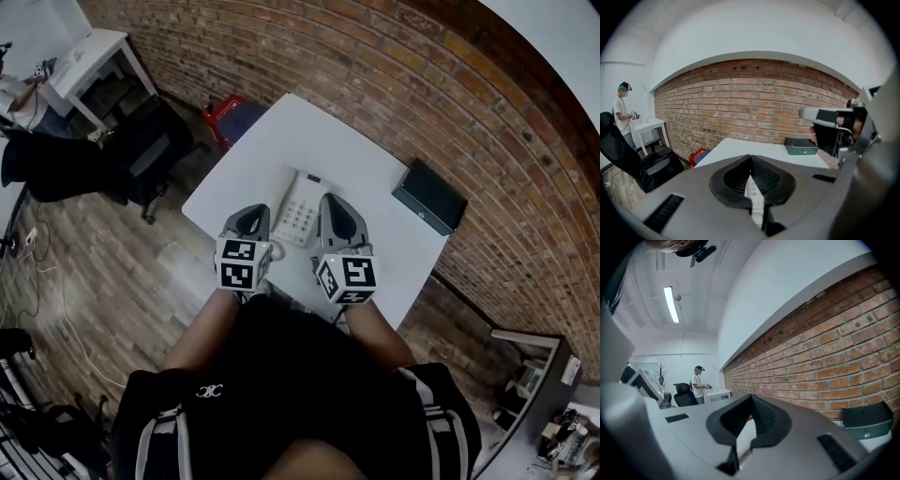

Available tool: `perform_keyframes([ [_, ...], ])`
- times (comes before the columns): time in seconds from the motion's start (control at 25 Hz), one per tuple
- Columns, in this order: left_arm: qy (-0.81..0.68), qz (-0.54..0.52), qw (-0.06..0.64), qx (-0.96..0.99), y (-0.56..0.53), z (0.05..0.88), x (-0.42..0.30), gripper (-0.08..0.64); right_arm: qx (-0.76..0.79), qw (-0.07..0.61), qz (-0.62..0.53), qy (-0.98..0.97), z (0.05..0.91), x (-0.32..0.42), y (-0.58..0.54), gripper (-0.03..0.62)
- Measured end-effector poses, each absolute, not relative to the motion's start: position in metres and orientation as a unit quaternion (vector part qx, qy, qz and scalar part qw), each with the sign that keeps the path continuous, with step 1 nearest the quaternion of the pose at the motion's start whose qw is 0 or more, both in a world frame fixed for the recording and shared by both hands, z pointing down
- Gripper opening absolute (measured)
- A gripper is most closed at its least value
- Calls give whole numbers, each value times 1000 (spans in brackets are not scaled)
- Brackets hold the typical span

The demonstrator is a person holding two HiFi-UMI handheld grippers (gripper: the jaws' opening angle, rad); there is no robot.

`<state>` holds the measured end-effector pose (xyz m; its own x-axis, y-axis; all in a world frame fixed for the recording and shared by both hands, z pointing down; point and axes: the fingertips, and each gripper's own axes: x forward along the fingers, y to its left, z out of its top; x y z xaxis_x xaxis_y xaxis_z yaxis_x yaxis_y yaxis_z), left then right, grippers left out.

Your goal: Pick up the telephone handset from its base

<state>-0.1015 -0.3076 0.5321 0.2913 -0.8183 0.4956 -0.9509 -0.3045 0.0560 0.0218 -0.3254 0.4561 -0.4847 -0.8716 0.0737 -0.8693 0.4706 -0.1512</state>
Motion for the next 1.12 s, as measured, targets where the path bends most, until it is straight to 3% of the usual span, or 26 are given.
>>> perform_keyframes([
  [0.32,-531,224,205,791,-345,584,-99,5,-543,-17,-87,835,465,29,-333,-2],
  [0.44,-520,239,223,789,-358,604,-100,95,-561,-23,-88,823,469,37,-335,-2],
  [0.76,-472,313,236,790,-385,658,-97,197,-606,-24,-93,789,473,68,-344,-2],
  [1.12,-459,370,244,770,-402,690,-90,225,-636,-31,-94,765,475,92,-344,-2],
])
